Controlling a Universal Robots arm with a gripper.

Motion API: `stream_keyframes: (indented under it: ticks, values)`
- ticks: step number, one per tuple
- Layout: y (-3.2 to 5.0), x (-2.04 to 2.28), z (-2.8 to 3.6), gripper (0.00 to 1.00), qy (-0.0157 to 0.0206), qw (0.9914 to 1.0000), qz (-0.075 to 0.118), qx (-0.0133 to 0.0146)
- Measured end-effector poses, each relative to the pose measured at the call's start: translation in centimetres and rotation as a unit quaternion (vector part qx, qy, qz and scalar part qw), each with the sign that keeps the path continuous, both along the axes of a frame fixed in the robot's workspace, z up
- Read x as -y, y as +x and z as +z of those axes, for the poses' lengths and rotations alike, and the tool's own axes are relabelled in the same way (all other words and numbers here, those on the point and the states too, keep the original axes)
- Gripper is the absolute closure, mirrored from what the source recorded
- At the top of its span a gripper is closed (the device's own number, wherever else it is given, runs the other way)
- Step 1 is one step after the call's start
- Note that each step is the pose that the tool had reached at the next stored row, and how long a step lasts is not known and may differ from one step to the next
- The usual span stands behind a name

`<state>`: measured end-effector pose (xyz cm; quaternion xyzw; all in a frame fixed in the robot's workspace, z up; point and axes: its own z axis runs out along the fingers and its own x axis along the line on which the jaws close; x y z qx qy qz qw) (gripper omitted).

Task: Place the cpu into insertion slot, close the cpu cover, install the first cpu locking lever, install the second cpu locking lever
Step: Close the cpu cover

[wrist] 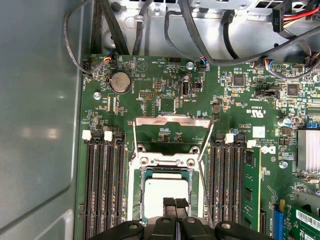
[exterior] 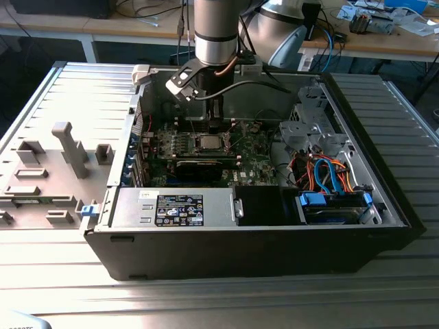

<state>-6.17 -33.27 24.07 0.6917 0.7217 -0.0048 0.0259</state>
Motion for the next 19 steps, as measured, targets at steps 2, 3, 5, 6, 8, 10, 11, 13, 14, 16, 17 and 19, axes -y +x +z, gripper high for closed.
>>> stream_keyframes:
  ticks: [2, 3, 5, 6, 8, 10, 11, 13, 14, 16, 17, 19]
  values:
    - [0.08, 0.01, 0.00, 0.89, 0.0000, 1.00000, 0.000, 0.0000]
    - [0.26, 0.03, 0.01, 0.89, -0.0001, 1.00000, 0.000, -0.0001]
    - [0.72, 0.08, 0.00, 0.89, 0.0000, 1.00000, 0.000, 0.0000]
    - [0.97, 0.10, 0.00, 0.89, 0.0001, 1.00000, 0.000, 0.0000]
    - [1.47, 0.11, 0.03, 0.89, 0.0005, 1.00000, 0.000, -0.0002]
    - [2.22, 0.11, 0.22, 0.89, 0.0062, 0.99998, 0.000, -0.0004]
    - [2.55, 0.11, 0.51, 0.89, 0.0127, 0.99992, 0.000, -0.0005]
    - [2.76, 0.11, 1.19, 0.89, 0.0197, 0.99981, 0.000, -0.0004]
    - [2.80, 0.11, 1.40, 0.89, 0.0224, 0.99975, 0.000, -0.0004]
    - [2.86, 0.11, 1.80, 0.89, 0.0274, 0.99962, 0.001, -0.0004]
    - [2.88, 0.11, 2.06, 0.89, 0.0297, 0.99956, 0.001, -0.0004]
    - [2.89, 0.11, 2.94, 0.89, 0.0391, 0.99923, 0.002, -0.0005]
